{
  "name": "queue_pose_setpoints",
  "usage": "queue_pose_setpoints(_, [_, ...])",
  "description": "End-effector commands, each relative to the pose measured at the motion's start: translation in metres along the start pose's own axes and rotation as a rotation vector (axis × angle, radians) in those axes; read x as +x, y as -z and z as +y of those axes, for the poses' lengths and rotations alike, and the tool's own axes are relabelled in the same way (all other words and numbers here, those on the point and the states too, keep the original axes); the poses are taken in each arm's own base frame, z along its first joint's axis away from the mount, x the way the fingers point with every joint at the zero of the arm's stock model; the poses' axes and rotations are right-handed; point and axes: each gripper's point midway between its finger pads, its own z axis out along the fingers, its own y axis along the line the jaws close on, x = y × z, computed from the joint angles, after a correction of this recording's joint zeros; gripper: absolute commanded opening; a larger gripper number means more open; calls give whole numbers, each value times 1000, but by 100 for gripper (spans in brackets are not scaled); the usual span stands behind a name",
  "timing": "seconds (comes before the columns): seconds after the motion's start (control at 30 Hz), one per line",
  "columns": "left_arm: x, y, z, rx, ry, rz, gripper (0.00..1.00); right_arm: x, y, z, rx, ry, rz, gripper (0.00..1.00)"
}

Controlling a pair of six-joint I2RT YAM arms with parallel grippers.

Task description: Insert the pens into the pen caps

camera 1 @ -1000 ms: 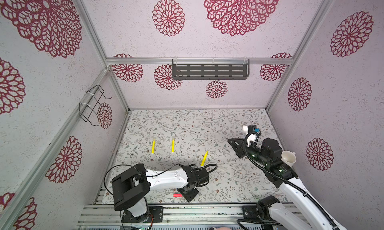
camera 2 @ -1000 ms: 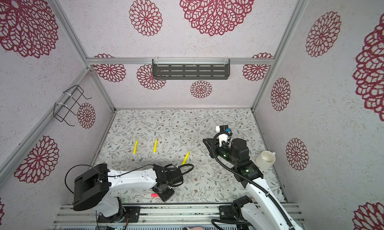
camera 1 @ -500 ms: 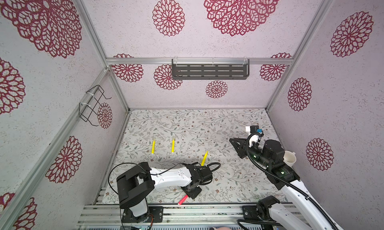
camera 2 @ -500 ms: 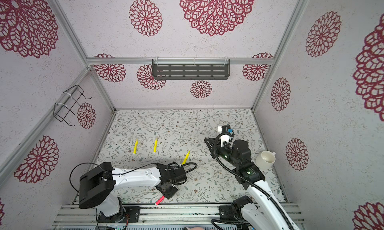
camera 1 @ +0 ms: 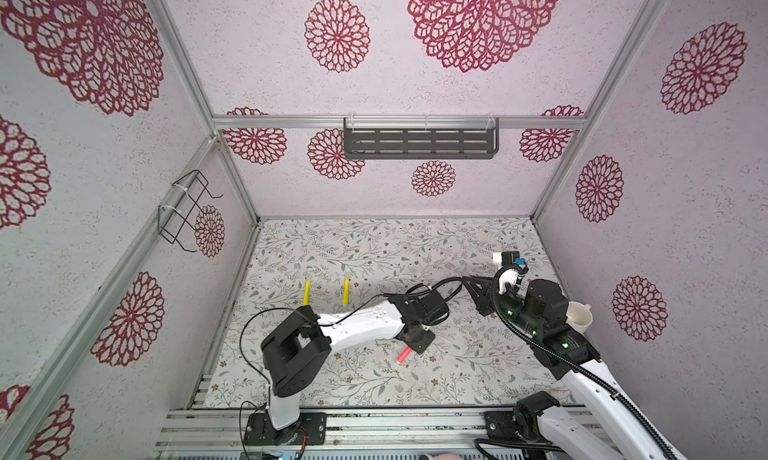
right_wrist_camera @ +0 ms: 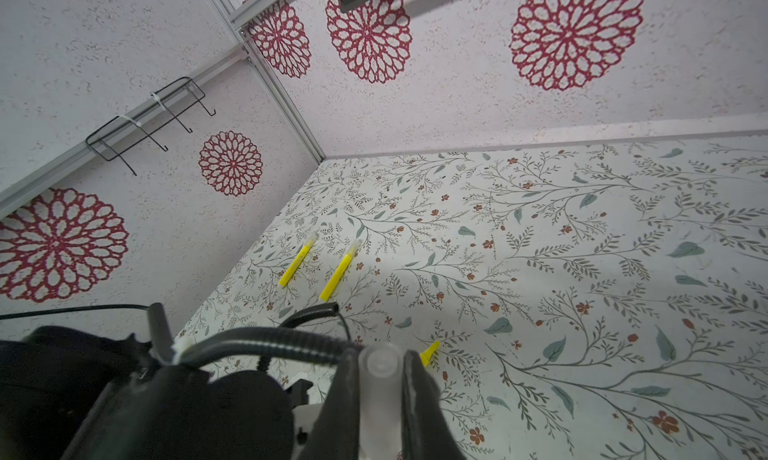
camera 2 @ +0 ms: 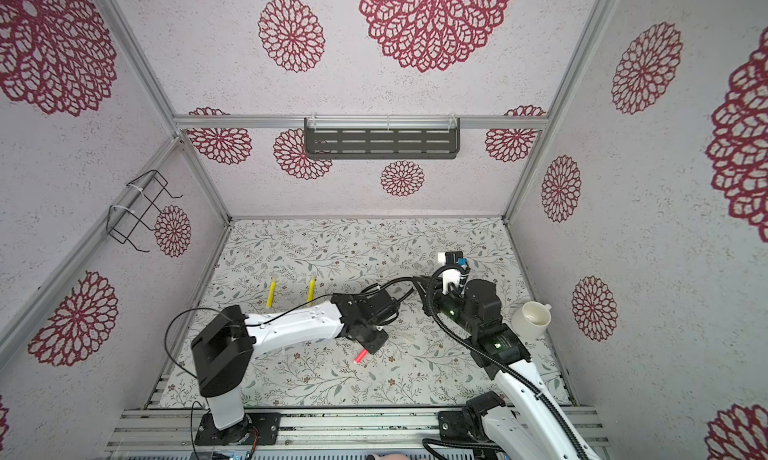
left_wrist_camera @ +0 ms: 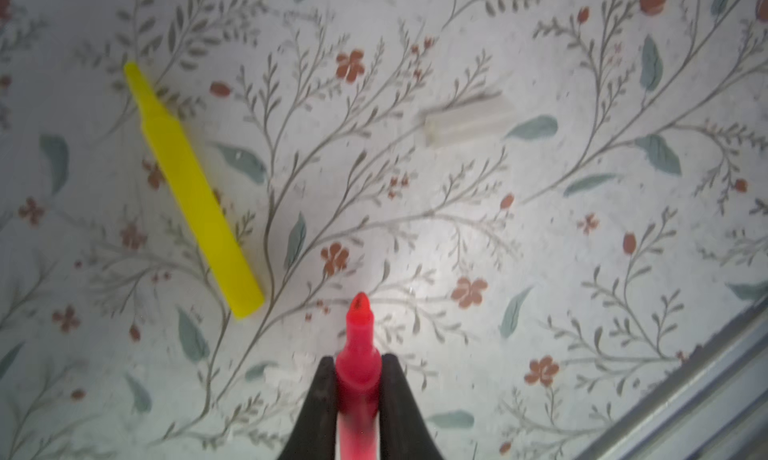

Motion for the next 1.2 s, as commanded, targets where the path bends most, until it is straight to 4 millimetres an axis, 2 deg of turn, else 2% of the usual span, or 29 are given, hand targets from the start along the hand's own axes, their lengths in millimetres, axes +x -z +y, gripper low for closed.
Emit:
queue_pose_setpoints(0.0, [-4, -20, -2, 5, -79, 54, 0, -24, 9, 5, 9, 41, -69, 0])
queue_pose_setpoints(0.2, [-2, -30, 1, 6, -93, 91, 2, -28, 16, 3, 34, 54, -91, 0])
queue_pose_setpoints(0.3, [0, -35, 2, -5, -75, 108, 11, -29, 17, 3, 37, 58, -98, 0])
queue_pose_setpoints(0.37, [-1, -38, 4, -23, -57, 117, 25, -30, 17, 3, 36, 60, -99, 0])
queue_pose_setpoints(0.4, [-1, -39, 5, -27, -51, 122, 40, -30, 16, 3, 36, 60, -98, 0])
queue_pose_setpoints(0.43, [-1, -38, 5, -28, -48, 123, 62, -31, 16, 3, 37, 61, -98, 0])
queue_pose_setpoints(0.47, [-2, -37, 4, -27, -43, 120, 76, -32, 17, 4, 38, 61, -100, 0])
queue_pose_setpoints(0.53, [-2, -32, 3, -19, -33, 110, 92, -34, 17, 4, 38, 64, -101, 0])
queue_pose_setpoints(0.6, [1, -26, 4, -14, -22, 101, 99, -36, 18, 4, 41, 64, -103, 0])
queue_pose_setpoints(0.87, [23, 5, -5, 85, 17, 60, 99, -39, 19, 3, 52, 64, -122, 0])
queue_pose_setpoints(1.07, [38, -7, -9, 107, 28, 124, 99, -44, 19, 3, 55, 66, -133, 0])
queue_pose_setpoints(1.17, [36, -15, -14, 125, 33, 137, 94, -45, 19, 3, 56, 68, -135, 0])
